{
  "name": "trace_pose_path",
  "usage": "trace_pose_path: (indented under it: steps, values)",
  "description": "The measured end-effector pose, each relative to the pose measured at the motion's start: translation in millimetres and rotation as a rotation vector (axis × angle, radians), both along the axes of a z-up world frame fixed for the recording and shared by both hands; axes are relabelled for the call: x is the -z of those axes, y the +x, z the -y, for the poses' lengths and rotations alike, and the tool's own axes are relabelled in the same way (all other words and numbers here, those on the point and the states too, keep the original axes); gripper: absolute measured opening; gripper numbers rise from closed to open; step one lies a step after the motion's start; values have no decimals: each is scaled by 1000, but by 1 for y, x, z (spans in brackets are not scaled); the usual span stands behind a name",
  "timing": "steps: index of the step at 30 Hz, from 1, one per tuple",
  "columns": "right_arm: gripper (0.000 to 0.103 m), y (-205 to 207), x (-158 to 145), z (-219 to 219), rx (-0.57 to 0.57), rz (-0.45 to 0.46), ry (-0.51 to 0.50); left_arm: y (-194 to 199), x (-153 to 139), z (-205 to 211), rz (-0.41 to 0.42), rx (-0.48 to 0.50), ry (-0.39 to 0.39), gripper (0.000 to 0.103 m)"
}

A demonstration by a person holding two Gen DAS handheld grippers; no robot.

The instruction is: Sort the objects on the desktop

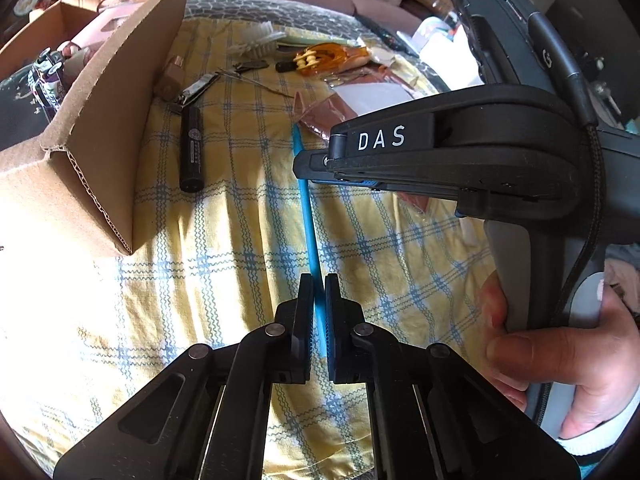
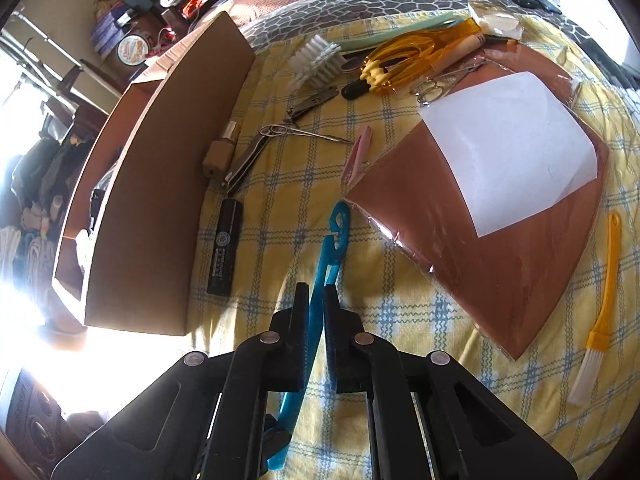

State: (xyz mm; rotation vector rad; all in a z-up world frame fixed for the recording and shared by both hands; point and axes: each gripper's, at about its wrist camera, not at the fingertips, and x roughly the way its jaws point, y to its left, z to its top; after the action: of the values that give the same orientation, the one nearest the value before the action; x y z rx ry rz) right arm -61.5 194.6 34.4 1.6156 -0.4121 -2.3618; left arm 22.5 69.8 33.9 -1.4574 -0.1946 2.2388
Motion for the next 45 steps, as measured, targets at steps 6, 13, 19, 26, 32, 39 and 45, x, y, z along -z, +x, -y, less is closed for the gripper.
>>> trace_pose_path:
  steps: [6,13,19,26,32,39,45]
  values:
    - [5,0,-9,6,-1,-15,-7,6,-8,2,-15,-2,6,4]
    - [5,2,-21,7,15,-25,-51,3,-19,7,-34,-12,31,4]
    - [5,0,-45,11,13,-63,-46,-3,-41,15,-72,-22,41,1]
    - [18,7,-28,-7,85,25,-112,-2,-39,21,-60,-28,27,0]
    - [21,20,-3,-19,114,62,-100,3,-17,13,-21,9,-34,0]
    - [36,23,-20,-31,82,6,21,-1,2,-5,4,36,-74,0]
    - [36,24,-27,-53,114,-18,49,2,14,-16,15,53,-114,0]
